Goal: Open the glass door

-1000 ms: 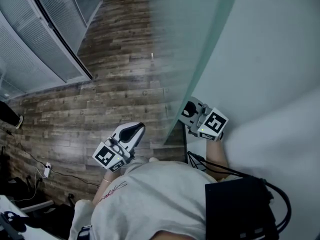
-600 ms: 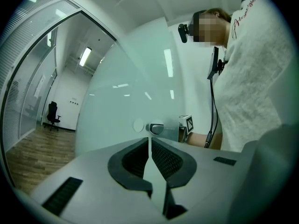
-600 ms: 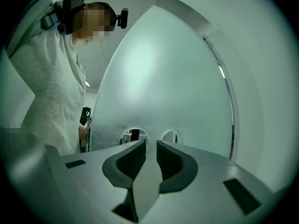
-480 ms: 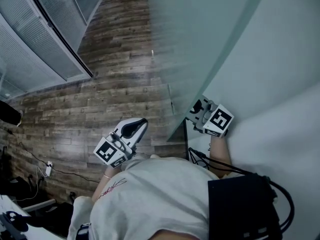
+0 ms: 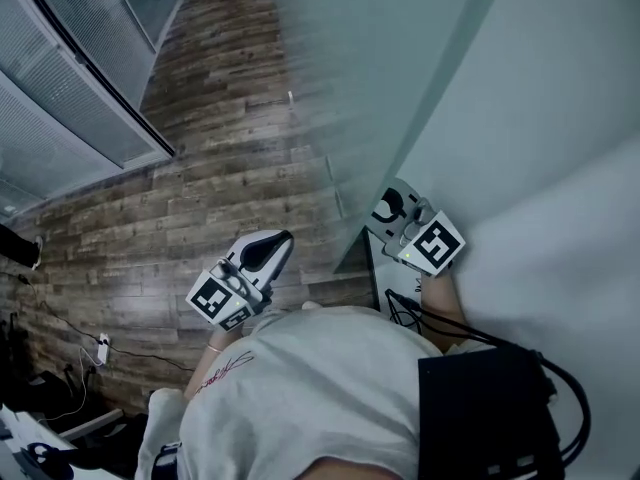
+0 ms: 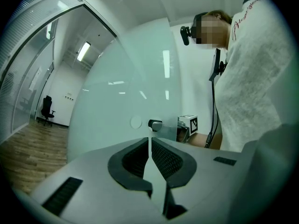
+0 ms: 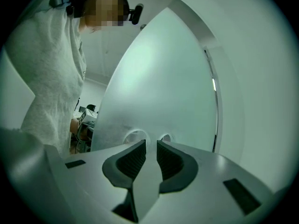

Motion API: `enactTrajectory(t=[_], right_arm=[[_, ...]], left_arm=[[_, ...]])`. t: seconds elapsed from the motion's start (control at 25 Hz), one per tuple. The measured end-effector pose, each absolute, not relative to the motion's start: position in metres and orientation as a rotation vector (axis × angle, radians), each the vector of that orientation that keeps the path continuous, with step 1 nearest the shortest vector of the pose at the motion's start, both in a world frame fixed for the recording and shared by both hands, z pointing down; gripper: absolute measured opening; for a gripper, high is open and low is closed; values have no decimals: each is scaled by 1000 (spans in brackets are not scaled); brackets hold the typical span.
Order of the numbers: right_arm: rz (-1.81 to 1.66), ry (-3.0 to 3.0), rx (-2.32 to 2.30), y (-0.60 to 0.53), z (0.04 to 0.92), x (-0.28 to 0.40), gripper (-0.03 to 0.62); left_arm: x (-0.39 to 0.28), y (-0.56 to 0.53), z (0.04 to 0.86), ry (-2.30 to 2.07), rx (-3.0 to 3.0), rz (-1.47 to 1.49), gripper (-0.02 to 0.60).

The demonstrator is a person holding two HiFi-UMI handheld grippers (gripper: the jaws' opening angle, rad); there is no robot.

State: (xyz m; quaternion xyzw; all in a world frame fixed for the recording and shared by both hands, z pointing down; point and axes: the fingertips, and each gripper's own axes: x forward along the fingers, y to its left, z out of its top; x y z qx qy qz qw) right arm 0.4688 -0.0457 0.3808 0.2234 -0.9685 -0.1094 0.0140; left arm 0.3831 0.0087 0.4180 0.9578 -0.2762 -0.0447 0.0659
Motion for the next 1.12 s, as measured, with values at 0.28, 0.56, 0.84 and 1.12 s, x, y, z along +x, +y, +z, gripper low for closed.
enactTrajectory(t=[0.28, 0.56, 0.84, 1.12], right_arm=[[-254, -3054, 927, -31, 378, 490, 69], [-266, -2973, 1198, -1, 368, 488, 52], [-245, -2865, 1436, 40, 363, 493, 46], [-226, -2855, 1418, 75, 371, 450, 43]], left_arm=[[384, 1, 406, -765, 2918, -152, 35], [348, 19, 407, -698, 2921, -132, 34], [323, 40, 400, -613, 2944, -158, 35], [301, 63, 407, -548, 2948, -162, 34]])
